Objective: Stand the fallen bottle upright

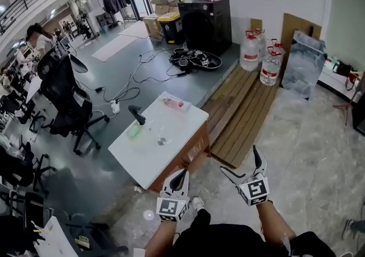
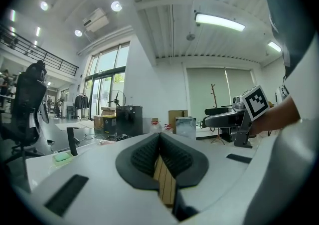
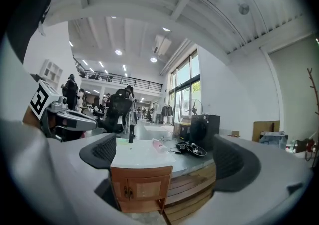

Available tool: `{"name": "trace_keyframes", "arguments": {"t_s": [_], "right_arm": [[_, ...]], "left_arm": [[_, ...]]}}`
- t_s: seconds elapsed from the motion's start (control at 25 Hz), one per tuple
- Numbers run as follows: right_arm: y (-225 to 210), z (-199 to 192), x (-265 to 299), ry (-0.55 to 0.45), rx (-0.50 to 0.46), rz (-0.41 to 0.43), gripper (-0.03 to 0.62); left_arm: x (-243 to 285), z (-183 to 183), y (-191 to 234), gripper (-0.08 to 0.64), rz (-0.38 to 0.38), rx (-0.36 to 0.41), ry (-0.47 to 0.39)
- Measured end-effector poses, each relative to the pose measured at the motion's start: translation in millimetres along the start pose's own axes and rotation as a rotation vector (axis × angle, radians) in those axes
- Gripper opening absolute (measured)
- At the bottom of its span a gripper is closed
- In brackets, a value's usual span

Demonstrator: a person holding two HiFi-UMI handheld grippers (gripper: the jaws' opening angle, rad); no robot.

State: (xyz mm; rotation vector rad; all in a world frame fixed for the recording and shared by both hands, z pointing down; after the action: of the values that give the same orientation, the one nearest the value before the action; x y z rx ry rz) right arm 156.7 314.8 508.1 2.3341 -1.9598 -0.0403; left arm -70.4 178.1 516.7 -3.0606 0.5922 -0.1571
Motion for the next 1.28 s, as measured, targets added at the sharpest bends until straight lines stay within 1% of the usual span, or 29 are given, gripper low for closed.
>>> {"name": "trace_keyframes", "arguments": {"t_s": [0.16,0.44,0.6,0.8,1.04,1.28], "right_arm": [[-2.7,10.9,64.1,0.009,-0.021,0.035,0.6],[11.0,30.6,164.1,0.002,-0.025,0.077,0.6],[21.6,38.3,213.9,0.008,-0.023,0.11,0.6],[38.1,39.1,269.8,0.014,-0.047,0.141,0.6],[51.7,40.6,314.3,0.025,-0.039,0.163,0.6],[52.6,43.3,345.1,0.031,-0.028,0.168,0.6]], "left_arm": [[33.0,6.1,43.1,0.018,0.016,-0.014,-0.004],[66.4,10.6,127.6,0.018,0.041,-0.024,-0.001],[79.0,12.8,171.4,0.018,0.063,-0.034,-0.004],[87.5,12.7,224.6,0.018,0.088,-0.037,-0.004],[93.5,9.8,268.6,0.018,0.118,-0.048,-0.006],[98.9,4.7,290.6,0.018,0.136,-0.069,0.002]]}}
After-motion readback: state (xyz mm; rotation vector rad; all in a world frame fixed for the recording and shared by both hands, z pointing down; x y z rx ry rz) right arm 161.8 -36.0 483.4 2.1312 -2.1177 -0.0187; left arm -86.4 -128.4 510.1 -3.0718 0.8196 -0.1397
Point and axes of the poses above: the fingertips, and each gripper's own axes: x forward along the fingers, y to its left, z out of its top, the point moved 9 cm from there along -x, backward along the fingers, and after that the axes turned 1 degree about -y, right-handed, at the moved point
